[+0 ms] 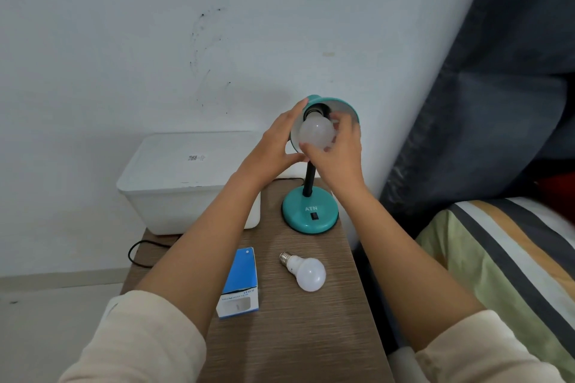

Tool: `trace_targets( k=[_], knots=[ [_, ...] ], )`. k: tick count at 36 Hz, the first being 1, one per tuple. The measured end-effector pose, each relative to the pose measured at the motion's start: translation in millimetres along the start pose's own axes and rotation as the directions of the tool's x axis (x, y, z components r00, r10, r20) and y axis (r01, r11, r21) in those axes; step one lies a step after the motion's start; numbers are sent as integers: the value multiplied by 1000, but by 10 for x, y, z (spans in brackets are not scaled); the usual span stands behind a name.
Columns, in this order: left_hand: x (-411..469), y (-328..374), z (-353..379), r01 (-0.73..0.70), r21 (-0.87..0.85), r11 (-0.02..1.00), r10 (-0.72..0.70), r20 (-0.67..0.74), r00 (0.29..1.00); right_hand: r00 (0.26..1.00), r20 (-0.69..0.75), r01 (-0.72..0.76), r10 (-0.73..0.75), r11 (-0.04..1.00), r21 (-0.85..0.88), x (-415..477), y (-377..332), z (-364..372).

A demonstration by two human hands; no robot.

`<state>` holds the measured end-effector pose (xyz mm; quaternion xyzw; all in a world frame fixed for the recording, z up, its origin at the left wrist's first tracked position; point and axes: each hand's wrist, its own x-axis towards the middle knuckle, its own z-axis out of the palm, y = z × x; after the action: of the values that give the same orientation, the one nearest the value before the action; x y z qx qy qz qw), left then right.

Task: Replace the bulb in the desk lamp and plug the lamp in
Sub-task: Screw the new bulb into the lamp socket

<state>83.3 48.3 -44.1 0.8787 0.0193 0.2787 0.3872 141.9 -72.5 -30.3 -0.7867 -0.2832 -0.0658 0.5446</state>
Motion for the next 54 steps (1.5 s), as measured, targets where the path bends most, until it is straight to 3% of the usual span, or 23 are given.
trace_targets(
  k=[3,7,13,17,22,27,32,37,43,48,54],
  knots=[
    [-1,-9,2,15,-15,1000,-15,-2,1000,1000,6,9,-9,998,-69,22,45,-23],
    [9,-12,-9,20,-15,1000,-20,7,1000,975,54,-220,215,966,135,89,17,-65],
    [14,-9,5,9,-13,1000,-9,13,1000,1000,20,19,-18,1000,-25,50,30,-41],
    [9,-29,-20,24,-12,1000,-24,1,1000,996,-8,-87,88,994,65,97,41,-56],
    [-3,-9,6,14,-21,1000,-13,11,1000,998,55,7,-5,999,-36,70,32,-41],
    [-9,-4,-12,19,-13,1000,-19,9,1000,994,45,-97,98,995,-7,57,47,-32],
    [-20,1,-6,14,-11,1000,-14,7,1000,1000,19,-11,11,999,-40,46,34,-18],
    [-16,-17,-18,31,-9,999,-31,3,1000,994,15,-113,113,993,22,57,66,-32],
    [-25,-1,2,20,-15,1000,-19,5,1000,1000,21,-16,17,999,-47,30,48,-36],
    [-18,-3,-13,28,-12,1000,-28,-3,1000,994,43,-100,100,995,-10,18,68,-25],
    [-39,8,2,22,-7,1000,-22,-1,1000,999,36,31,-29,996,-78,-22,62,-8]
  ],
)
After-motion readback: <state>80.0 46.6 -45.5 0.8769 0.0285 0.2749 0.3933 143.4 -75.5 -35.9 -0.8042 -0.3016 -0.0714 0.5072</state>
